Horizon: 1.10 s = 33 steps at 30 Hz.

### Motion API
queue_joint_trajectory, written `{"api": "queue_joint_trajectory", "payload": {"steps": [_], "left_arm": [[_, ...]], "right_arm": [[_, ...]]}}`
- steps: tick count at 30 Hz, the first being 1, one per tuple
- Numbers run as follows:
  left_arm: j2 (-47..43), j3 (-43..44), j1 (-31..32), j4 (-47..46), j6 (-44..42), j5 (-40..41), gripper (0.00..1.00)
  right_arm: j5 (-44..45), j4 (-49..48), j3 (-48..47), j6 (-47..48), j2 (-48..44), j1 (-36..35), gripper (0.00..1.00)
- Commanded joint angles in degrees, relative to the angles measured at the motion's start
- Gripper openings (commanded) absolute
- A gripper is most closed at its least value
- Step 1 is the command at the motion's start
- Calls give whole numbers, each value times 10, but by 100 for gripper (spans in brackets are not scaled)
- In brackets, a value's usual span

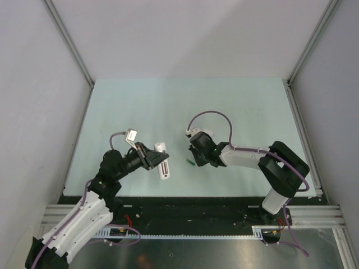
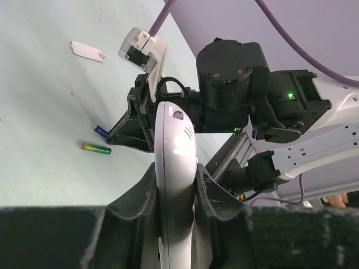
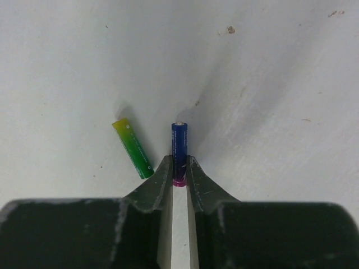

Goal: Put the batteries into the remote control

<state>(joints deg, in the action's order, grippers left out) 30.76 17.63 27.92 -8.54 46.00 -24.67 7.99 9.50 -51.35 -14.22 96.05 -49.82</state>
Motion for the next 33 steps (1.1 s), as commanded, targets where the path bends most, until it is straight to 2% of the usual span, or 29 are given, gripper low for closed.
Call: {"api": "queue_joint_trajectory", "payload": {"steps": [1,3,8,15,27,33], "left_arm": [[2,6,-4,-25,-10,-12,0],[1,5,-4,-25,-10,-8,0],[5,12,-5,-26,-13,-3,0],[10,21,-5,-32,-14,5,0],[48,40,-3,-68,7,31,0],[81,43,-3,-123,52,34,0]], "right_arm": [[-9,5,-13,1,7,5,8],[-1,13,-13,-13,-2,11,0],[11,24,-12,-44,-56,24,0],[3,34,-12,-78,-176,22,0],[-75,36,27,-107,-387,-29,0],[-104,1,49,-147,-424,-57,0]]}}
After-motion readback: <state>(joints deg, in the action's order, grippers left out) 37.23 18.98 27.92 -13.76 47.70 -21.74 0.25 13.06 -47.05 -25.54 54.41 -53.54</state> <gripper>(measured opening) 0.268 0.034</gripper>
